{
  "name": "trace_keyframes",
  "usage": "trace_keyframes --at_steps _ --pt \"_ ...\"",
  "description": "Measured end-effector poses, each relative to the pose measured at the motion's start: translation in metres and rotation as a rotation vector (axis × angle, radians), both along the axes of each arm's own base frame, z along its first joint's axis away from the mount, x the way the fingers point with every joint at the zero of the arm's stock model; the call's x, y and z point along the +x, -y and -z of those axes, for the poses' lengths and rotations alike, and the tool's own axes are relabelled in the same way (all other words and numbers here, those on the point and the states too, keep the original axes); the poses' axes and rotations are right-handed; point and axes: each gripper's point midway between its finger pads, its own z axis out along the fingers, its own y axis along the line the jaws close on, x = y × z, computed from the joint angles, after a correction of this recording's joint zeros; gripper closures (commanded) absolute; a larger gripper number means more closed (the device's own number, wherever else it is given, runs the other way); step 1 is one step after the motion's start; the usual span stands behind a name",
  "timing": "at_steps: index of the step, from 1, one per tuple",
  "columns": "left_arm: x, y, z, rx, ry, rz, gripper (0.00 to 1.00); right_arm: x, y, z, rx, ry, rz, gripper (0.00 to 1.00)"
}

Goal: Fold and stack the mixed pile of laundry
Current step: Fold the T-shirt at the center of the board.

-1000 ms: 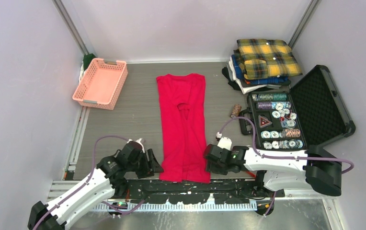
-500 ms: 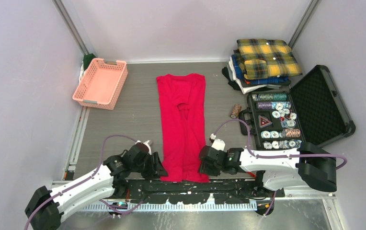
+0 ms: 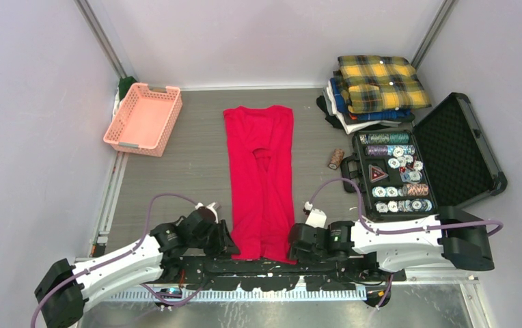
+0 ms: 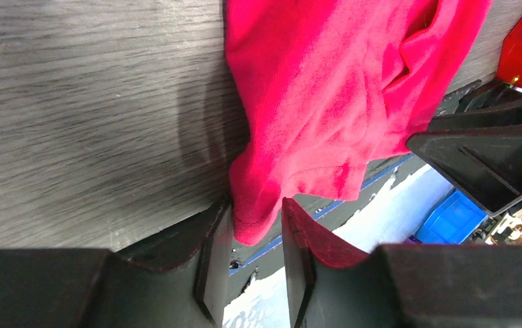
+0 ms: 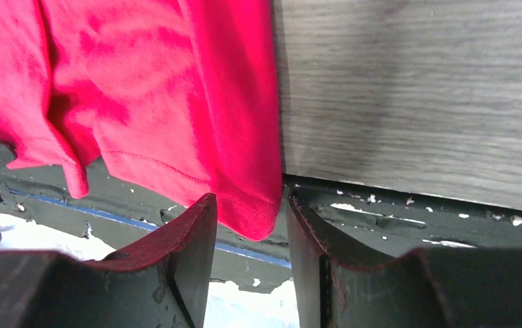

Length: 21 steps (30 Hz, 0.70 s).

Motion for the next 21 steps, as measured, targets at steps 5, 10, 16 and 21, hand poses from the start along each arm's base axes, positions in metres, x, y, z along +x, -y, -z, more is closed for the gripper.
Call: trace_keyframes --at_steps 5,10,16,21 --pt "0.0 -0.001 0.002 0.008 0.0 -0.003 0.83 -0.005 -0.002 0.005 -0.006 -0.007 0.002 0.79" --pt "-0.001 -0.001 0.002 0.004 -0.005 -0.01 0.98 -0.006 -0.006 0.007 -0.012 -0.004 0.011 0.99" --pt "-0.005 -0.003 -0.008 -0.009 -0.014 -0.026 1.0 -0.001 0.008 0.002 -0.09 0.021 0.024 0.99" --pt "-0.001 -0.004 -0.039 -0.052 0.024 -0.059 1.0 0.002 0.016 -0.016 -0.117 0.043 0.025 0.99"
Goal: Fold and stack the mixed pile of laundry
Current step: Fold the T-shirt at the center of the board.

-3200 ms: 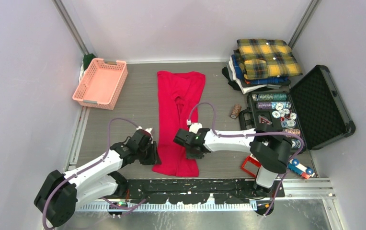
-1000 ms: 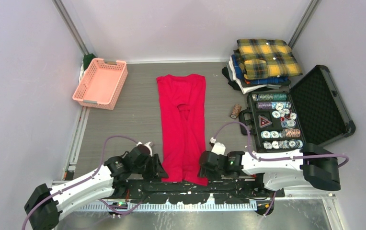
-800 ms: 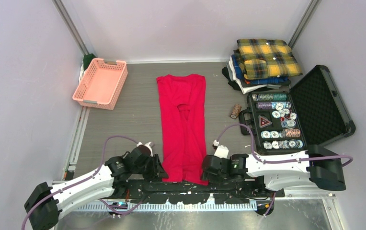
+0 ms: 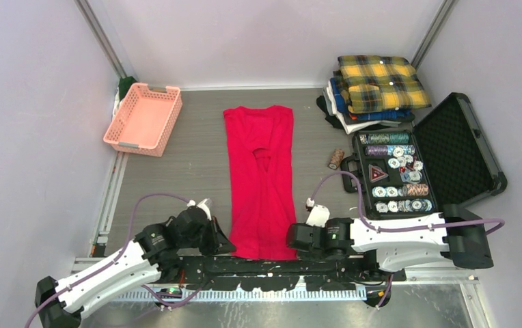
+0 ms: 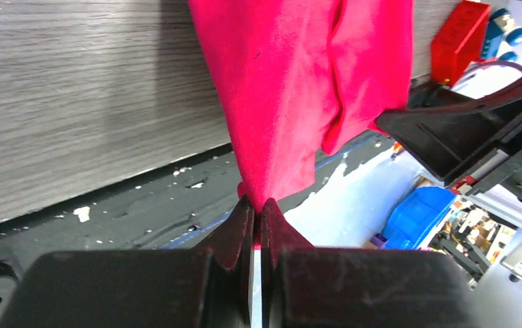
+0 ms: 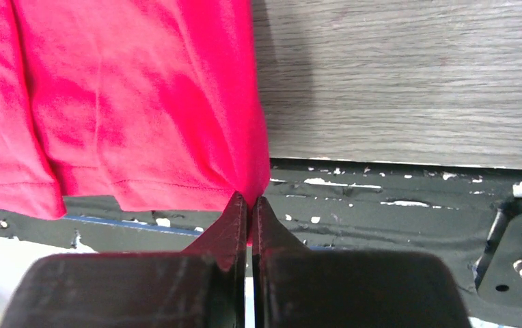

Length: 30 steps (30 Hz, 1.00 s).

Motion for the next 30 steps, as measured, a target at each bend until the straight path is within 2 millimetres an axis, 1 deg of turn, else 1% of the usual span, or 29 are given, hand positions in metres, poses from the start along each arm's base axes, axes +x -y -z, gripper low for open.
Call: trace_keyframes --at_steps 2,4,7,11,13,14,17,21,26,30 --pt "0.001 0.001 -0.01 -0.019 0.008 -0.008 1.0 0.001 -0.001 -0.007 -0.01 0.007 -0.004 0.99" --pt "0.002 0.001 -0.016 -0.022 0.009 -0.015 1.0 0.005 -0.005 -0.019 -0.017 0.021 -0.008 0.99" --pt "0.008 0.002 -0.031 -0.02 0.033 -0.031 1.0 0.015 -0.019 -0.047 -0.001 0.073 -0.016 0.99" --pt "0.027 0.003 -0.059 0.011 0.114 -0.065 1.0 0.04 -0.035 -0.094 0.049 0.175 -0.005 1.0" --pt "0.039 0.004 -0.071 0.036 0.16 -0.08 1.0 0.056 -0.035 -0.11 0.059 0.215 0.019 0.99" --pt "0.045 0.005 -0.076 0.051 0.181 -0.09 1.0 0.067 -0.034 -0.117 0.06 0.235 0.036 0.99" --pt "0.065 0.005 -0.086 0.111 0.23 -0.109 1.0 0.096 -0.025 -0.124 0.031 0.268 0.076 0.99" --pt "0.1 0.005 -0.095 0.18 0.258 -0.141 1.0 0.125 -0.011 -0.122 -0.04 0.281 0.096 0.99" --pt "0.149 0.003 -0.093 0.22 0.238 -0.168 1.0 0.166 -0.005 -0.122 -0.107 0.283 0.102 0.99" --pt "0.177 0.005 -0.084 0.233 0.213 -0.152 1.0 0.196 -0.003 -0.118 -0.148 0.277 0.1 0.99"
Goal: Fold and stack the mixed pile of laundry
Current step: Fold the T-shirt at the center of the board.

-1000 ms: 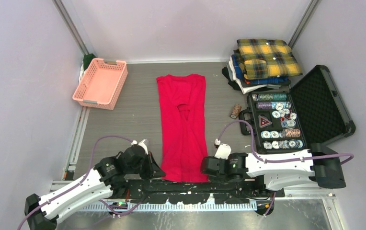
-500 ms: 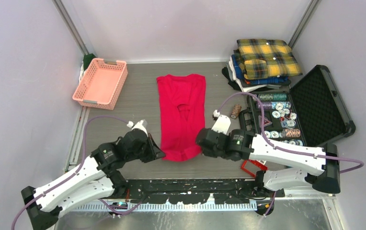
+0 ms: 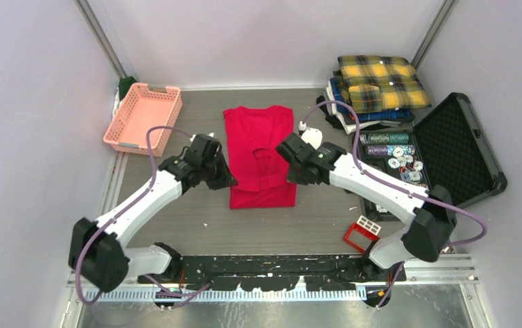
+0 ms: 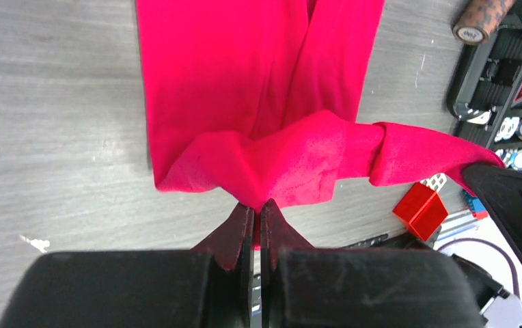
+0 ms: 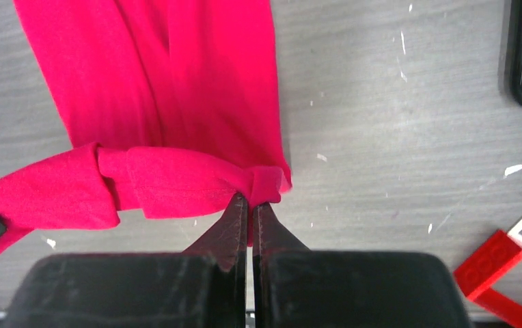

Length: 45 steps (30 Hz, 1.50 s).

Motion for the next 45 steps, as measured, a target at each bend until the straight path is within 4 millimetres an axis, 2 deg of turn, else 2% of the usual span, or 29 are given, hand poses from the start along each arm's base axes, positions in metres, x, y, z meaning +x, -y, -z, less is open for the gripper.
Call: trace_keyframes --at_steps 9,14,21,26,28,30,32,34,38,40,42,45 --pt "0.078 -0.006 0.013 0.06 -0.005 0.016 1.0 0.068 -0.004 0.027 -0.083 -0.059 -0.023 0.99" --pt "0.116 -0.008 0.028 0.072 -0.021 0.028 1.0 0.102 -0.006 0.039 -0.096 -0.077 -0.029 0.99" --pt "0.142 -0.008 0.057 0.069 -0.079 0.047 1.0 0.135 -0.005 0.065 -0.095 -0.123 -0.033 0.99" --pt "0.154 -0.01 0.064 0.073 -0.085 0.041 1.0 0.148 -0.006 0.081 -0.093 -0.152 -0.045 0.99" --pt "0.161 -0.012 0.066 0.071 -0.087 0.034 0.93 0.152 -0.007 0.083 -0.088 -0.156 -0.049 0.99" --pt "0.167 -0.014 0.069 0.069 -0.093 0.027 0.75 0.158 -0.01 0.086 -0.078 -0.158 -0.055 0.95" --pt "0.172 -0.016 0.075 0.07 -0.105 0.02 0.55 0.165 -0.012 0.089 -0.068 -0.16 -0.064 0.74" --pt "0.176 -0.017 0.08 0.071 -0.115 0.018 0.39 0.172 -0.015 0.091 -0.053 -0.166 -0.072 0.6" --pt "0.185 -0.019 0.078 0.074 -0.116 0.004 0.09 0.191 -0.013 0.086 -0.032 -0.154 -0.07 0.43" --pt "0.187 -0.02 0.072 0.077 -0.103 0.002 0.02 0.197 -0.011 0.076 -0.028 -0.14 -0.071 0.4" --pt "0.182 -0.024 0.066 0.099 -0.084 0.007 0.0 0.2 -0.007 0.065 -0.022 -0.119 -0.072 0.39" --pt "0.158 -0.034 0.054 0.128 -0.054 0.009 0.01 0.182 0.005 0.055 -0.018 -0.113 -0.067 0.37"
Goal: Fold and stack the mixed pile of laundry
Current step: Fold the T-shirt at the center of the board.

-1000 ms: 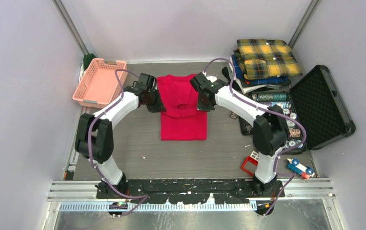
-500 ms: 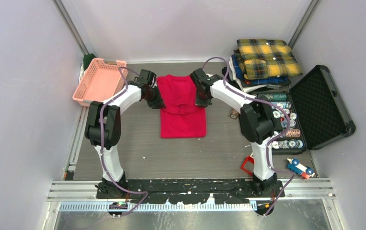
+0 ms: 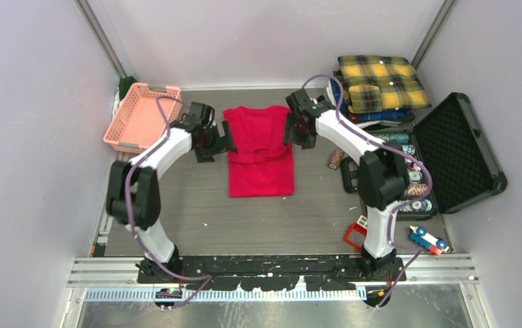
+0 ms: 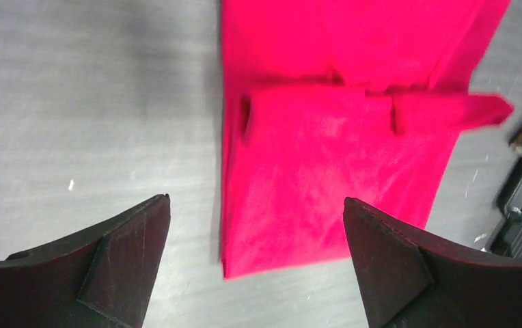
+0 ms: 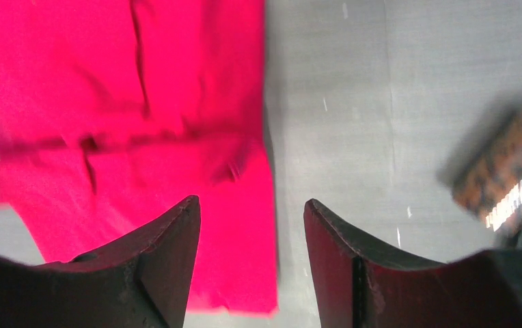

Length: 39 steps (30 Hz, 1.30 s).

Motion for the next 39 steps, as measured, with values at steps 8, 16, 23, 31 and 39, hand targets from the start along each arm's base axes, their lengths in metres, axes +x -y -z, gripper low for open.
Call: trace_keyframes --at_steps 8,16,23,31,39 --pt "-0.093 -0.009 -0.008 -0.019 0.016 0.087 0.22 -0.125 0.006 0.003 0.08 -0.065 -0.074 0.42" --pt "-0.153 0.011 0.046 -0.107 -0.144 0.192 0.31 -0.17 -0.014 0.04 0.17 -0.131 -0.087 0.44" --pt "-0.138 0.025 0.055 -0.165 -0.12 0.194 0.35 -0.159 -0.019 0.049 0.2 -0.097 -0.043 0.45" --pt "-0.129 0.034 0.056 -0.211 -0.101 0.183 0.47 -0.154 -0.024 0.079 0.196 -0.121 -0.018 0.68" --pt "-0.13 0.034 0.069 -0.223 -0.117 0.147 1.0 -0.152 -0.026 0.081 0.207 -0.119 -0.009 0.73"
